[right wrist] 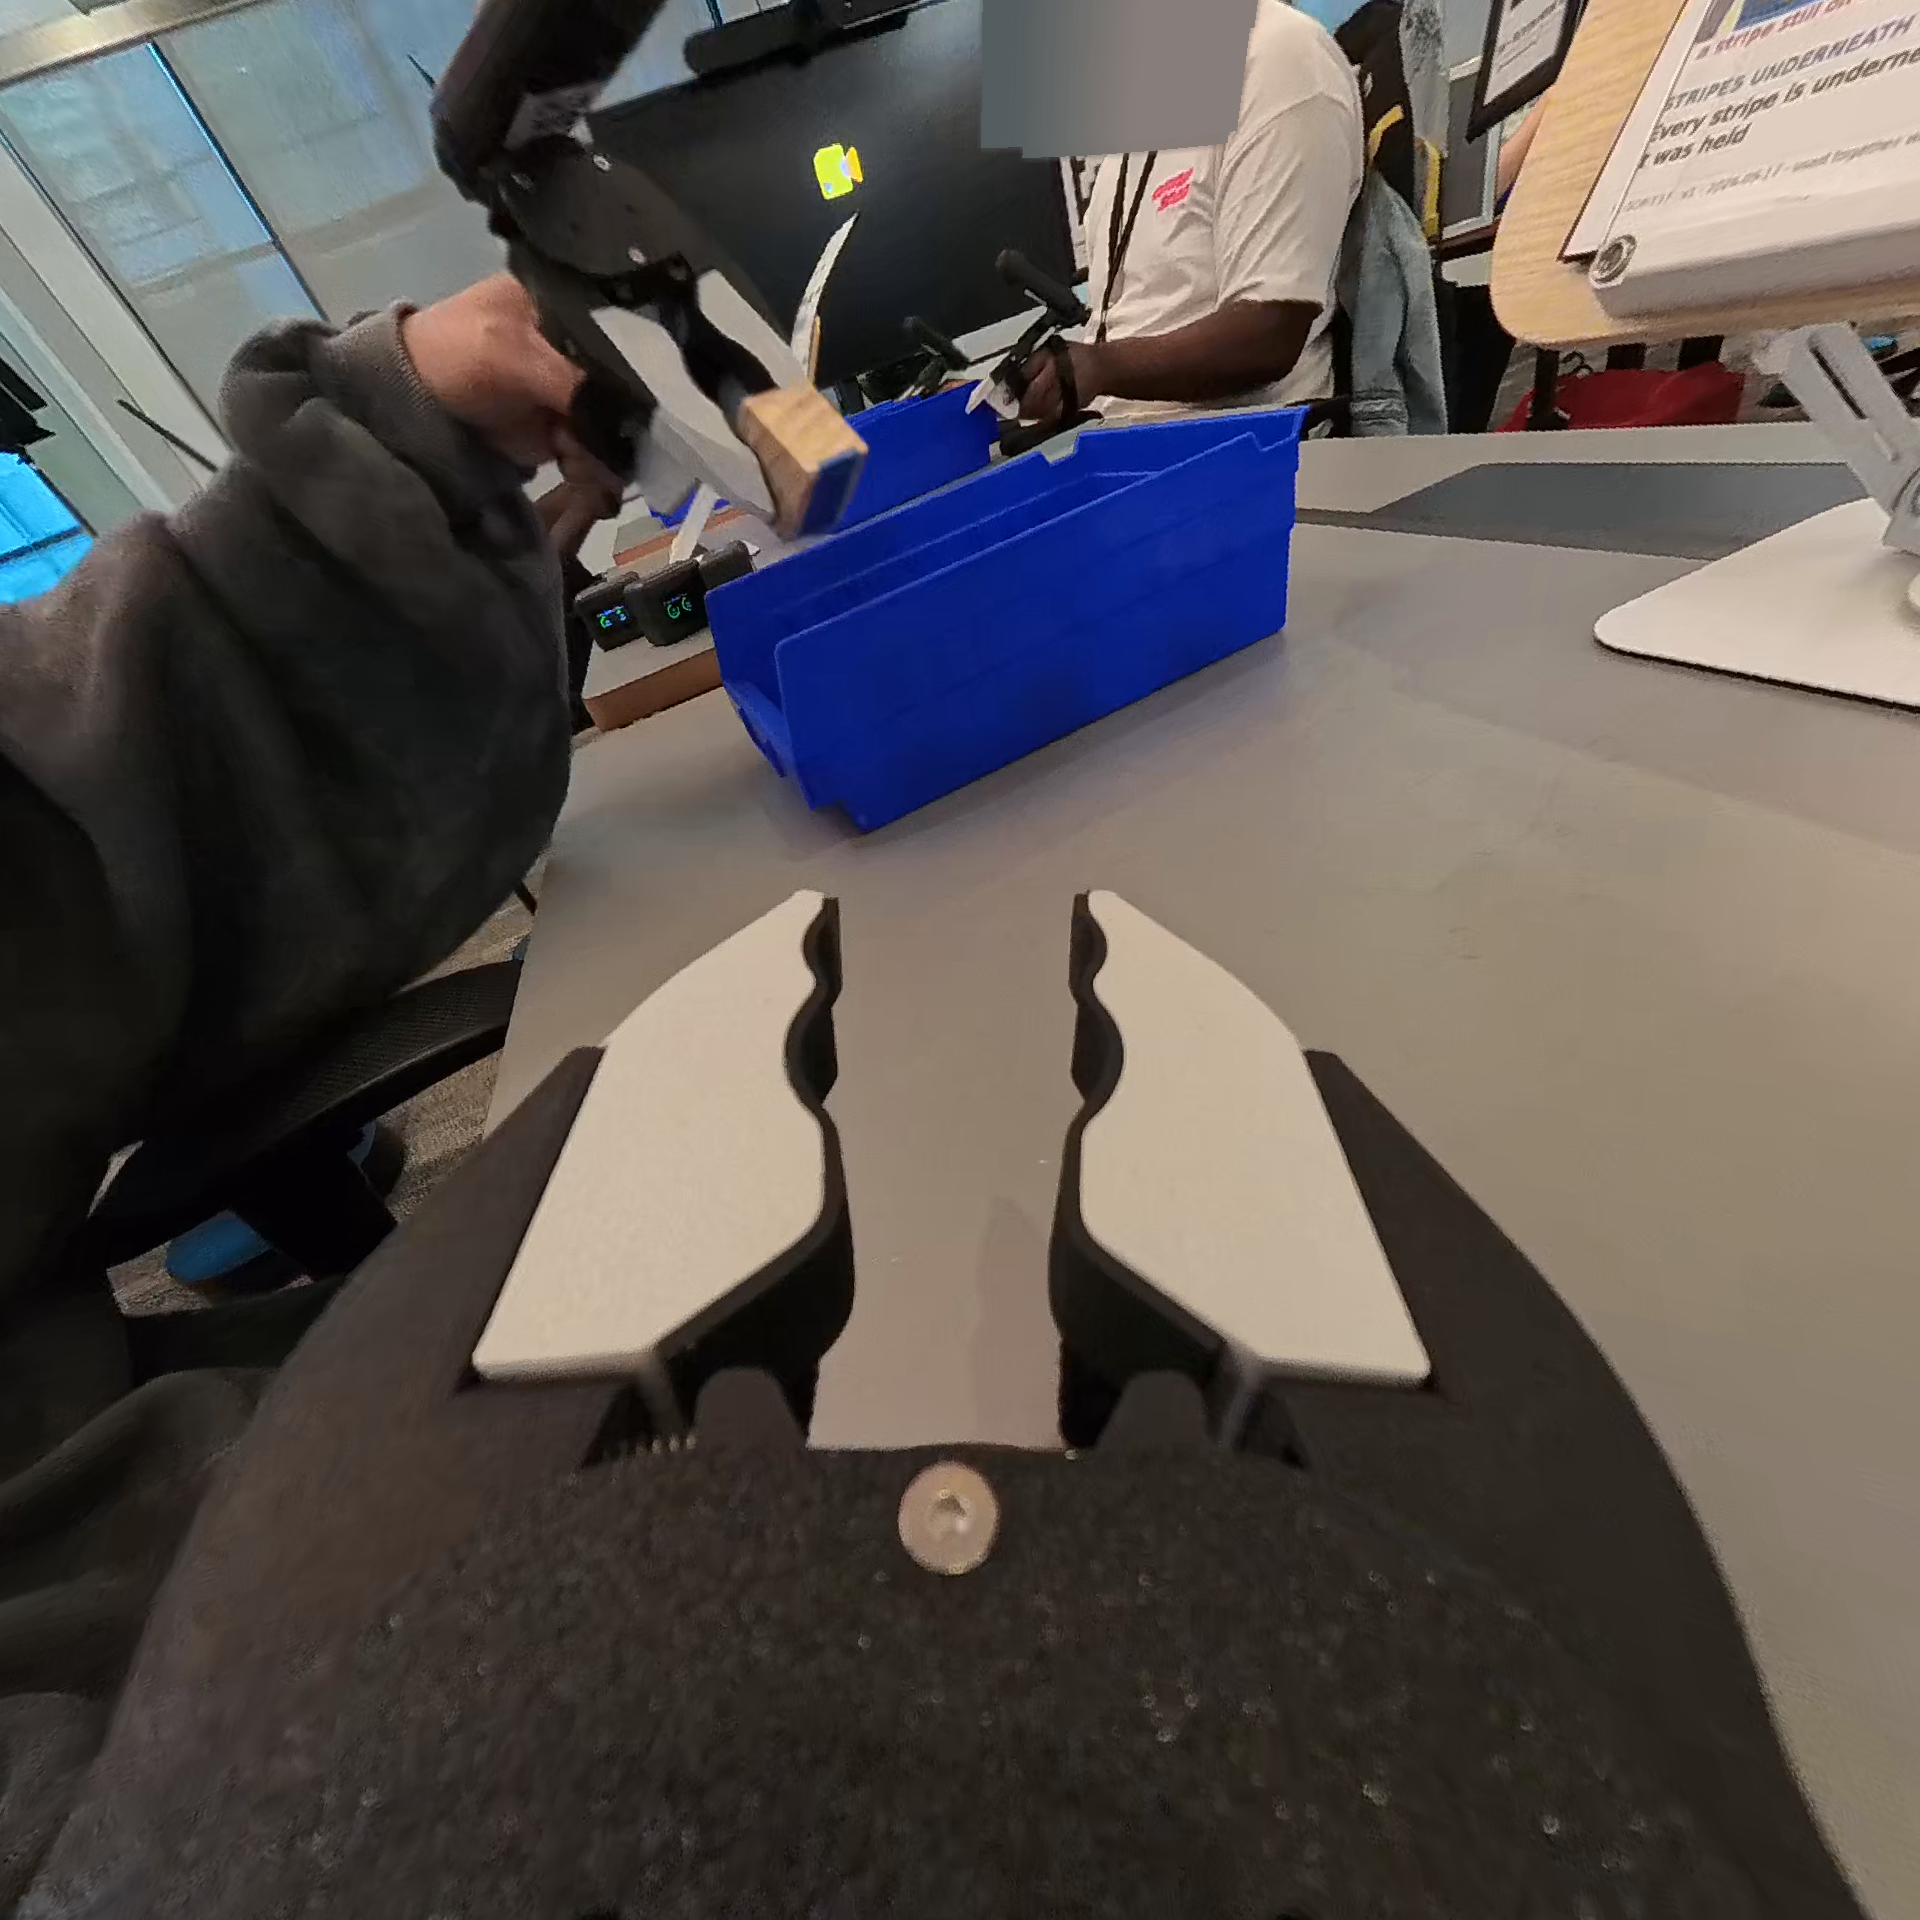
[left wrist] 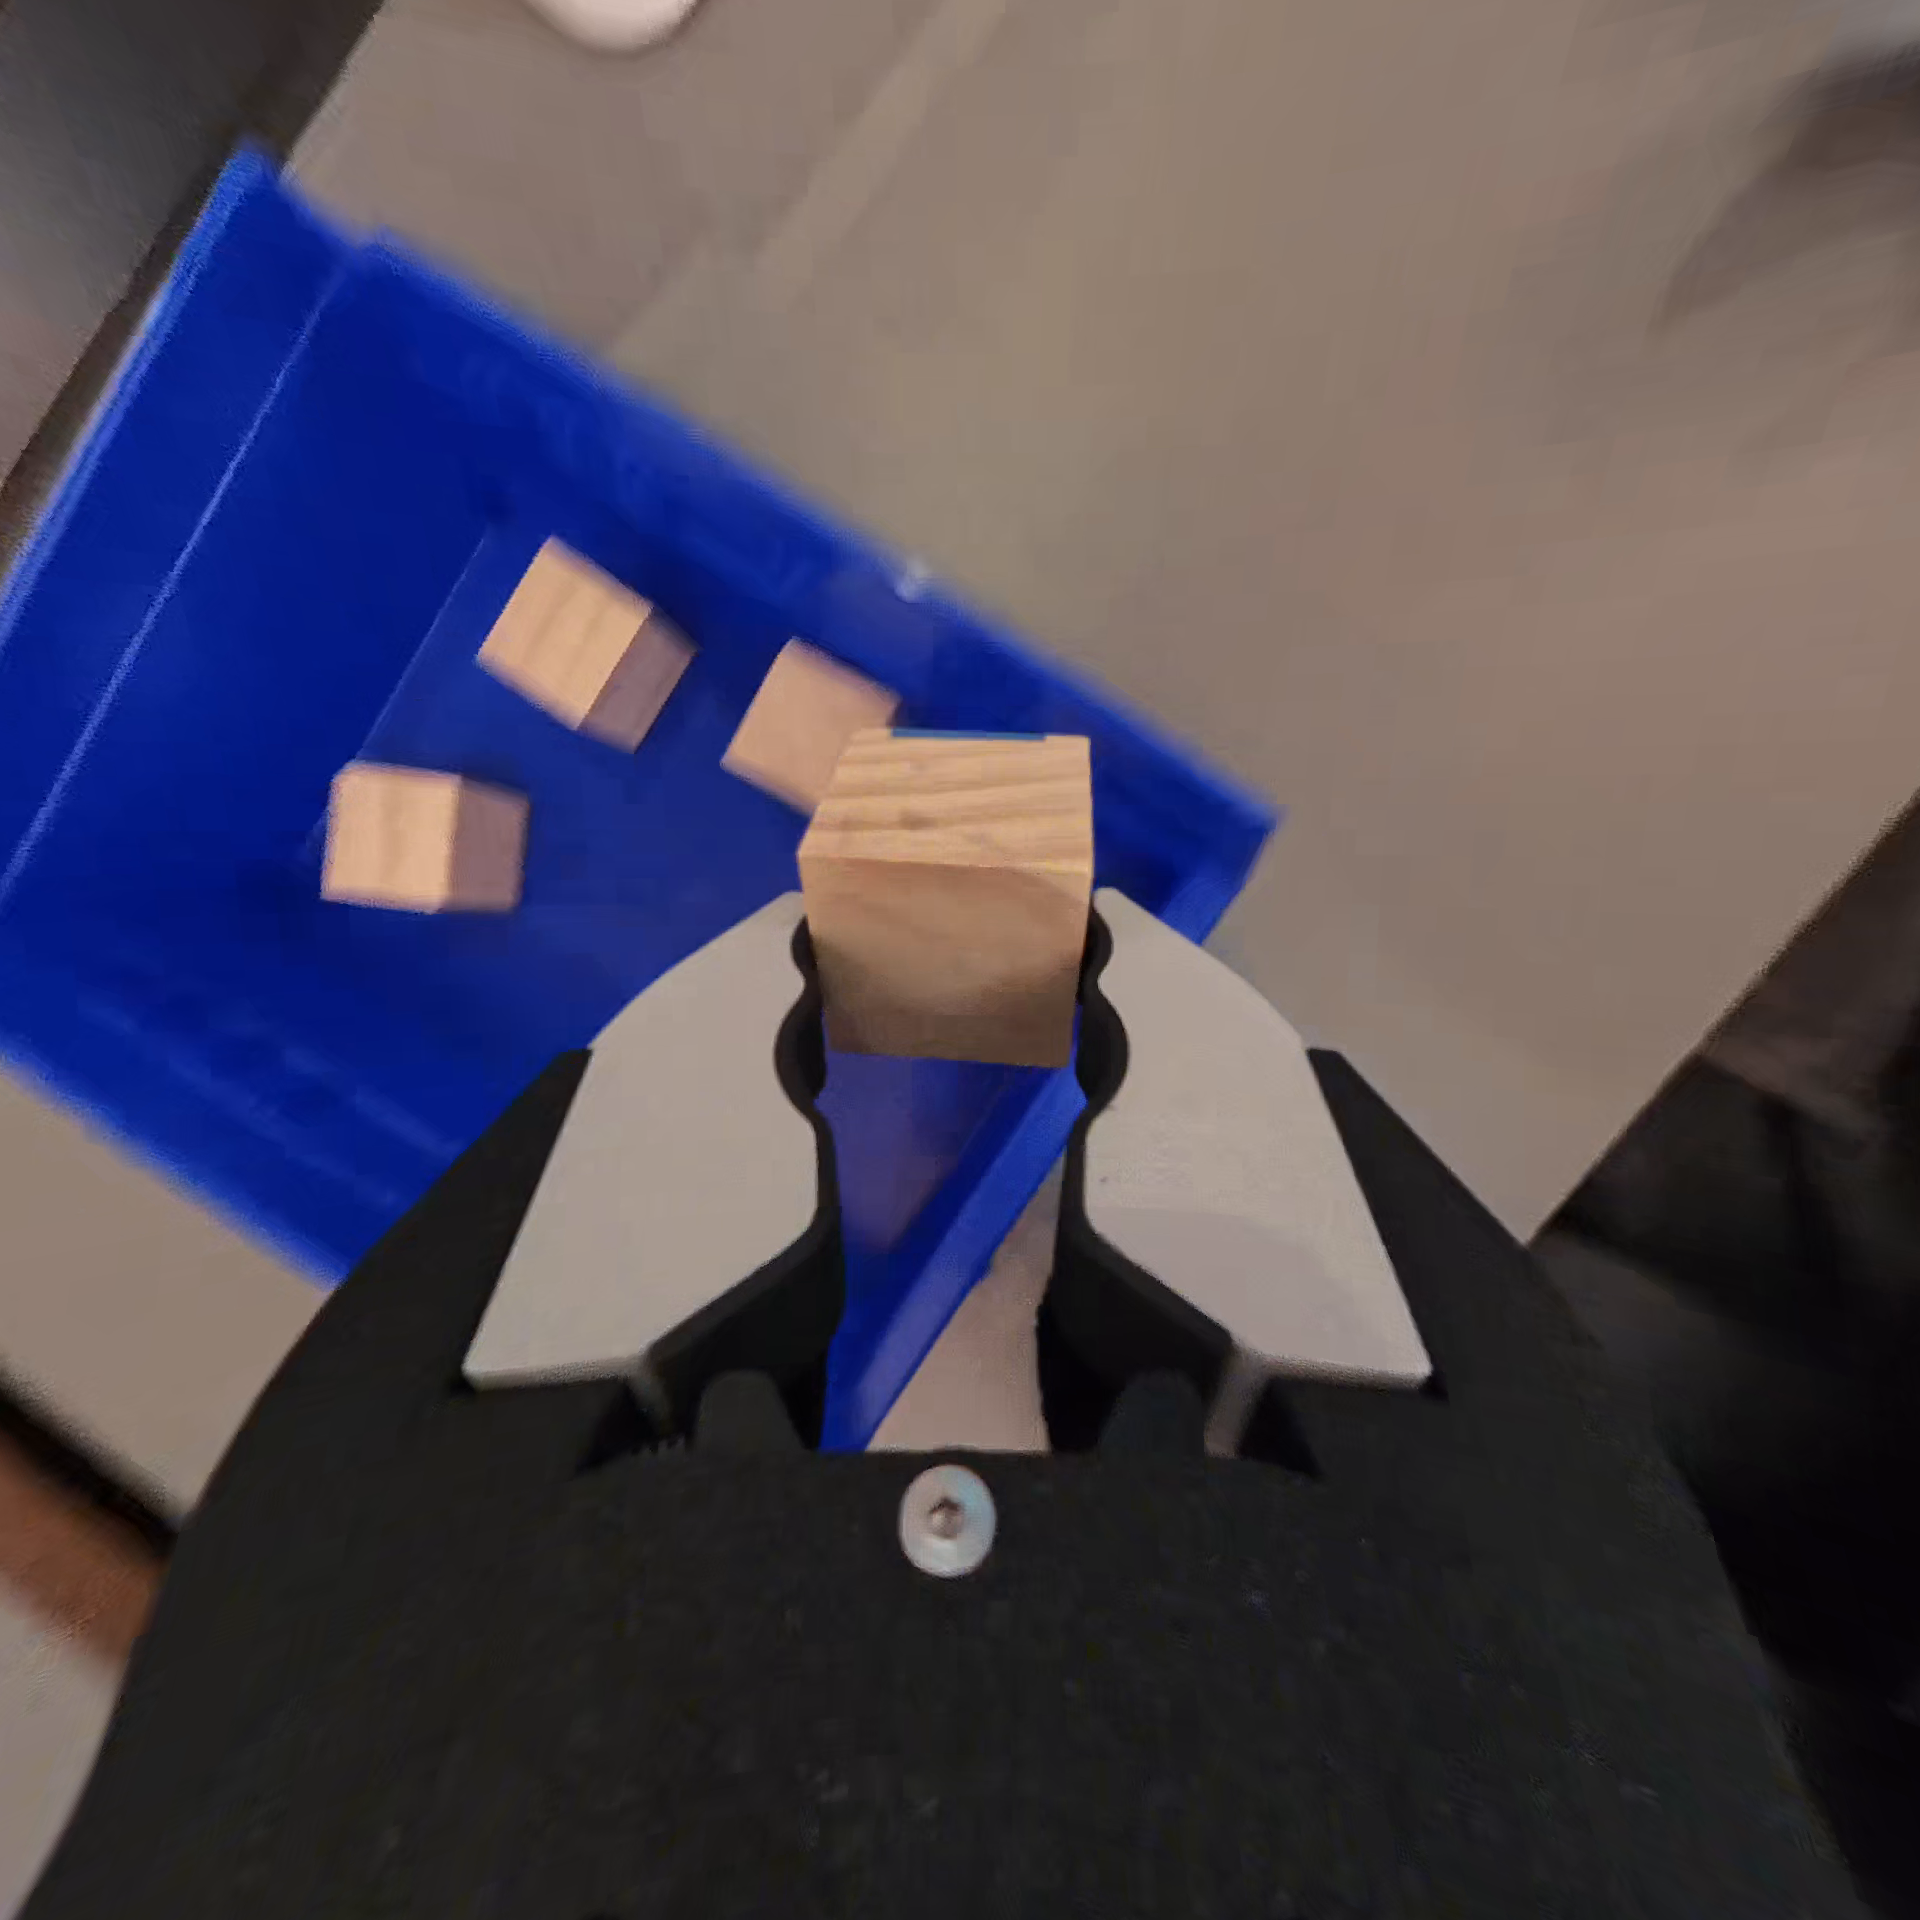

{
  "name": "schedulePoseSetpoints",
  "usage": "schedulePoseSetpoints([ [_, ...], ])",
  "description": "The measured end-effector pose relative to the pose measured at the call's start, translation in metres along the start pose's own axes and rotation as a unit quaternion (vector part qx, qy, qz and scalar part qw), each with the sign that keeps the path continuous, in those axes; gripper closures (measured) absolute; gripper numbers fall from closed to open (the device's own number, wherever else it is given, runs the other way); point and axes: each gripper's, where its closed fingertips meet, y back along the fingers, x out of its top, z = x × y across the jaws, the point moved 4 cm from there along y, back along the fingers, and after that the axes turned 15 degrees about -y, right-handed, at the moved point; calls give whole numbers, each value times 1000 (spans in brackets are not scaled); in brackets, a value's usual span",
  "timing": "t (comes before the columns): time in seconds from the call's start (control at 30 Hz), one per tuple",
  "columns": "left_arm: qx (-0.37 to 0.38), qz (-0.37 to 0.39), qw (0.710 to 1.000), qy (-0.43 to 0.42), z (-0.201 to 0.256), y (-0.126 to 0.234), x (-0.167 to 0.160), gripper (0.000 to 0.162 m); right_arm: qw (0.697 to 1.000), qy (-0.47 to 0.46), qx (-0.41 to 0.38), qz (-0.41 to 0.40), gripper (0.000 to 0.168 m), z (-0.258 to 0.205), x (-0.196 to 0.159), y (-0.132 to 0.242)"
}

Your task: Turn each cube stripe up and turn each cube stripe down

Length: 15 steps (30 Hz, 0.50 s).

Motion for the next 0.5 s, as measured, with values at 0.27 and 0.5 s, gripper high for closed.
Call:
schedulePoseSetpoints([
  [0.27, -187, 259, 939, 131, 68, -54, 117, 117, 999, -30, 4, 32, 126, 5, 9, 9],
  [0.5, -366, 360, 829, 219, 117, -112, 180, 117, 974, -202, 97, 32, 110, 1, 23, 18],
])
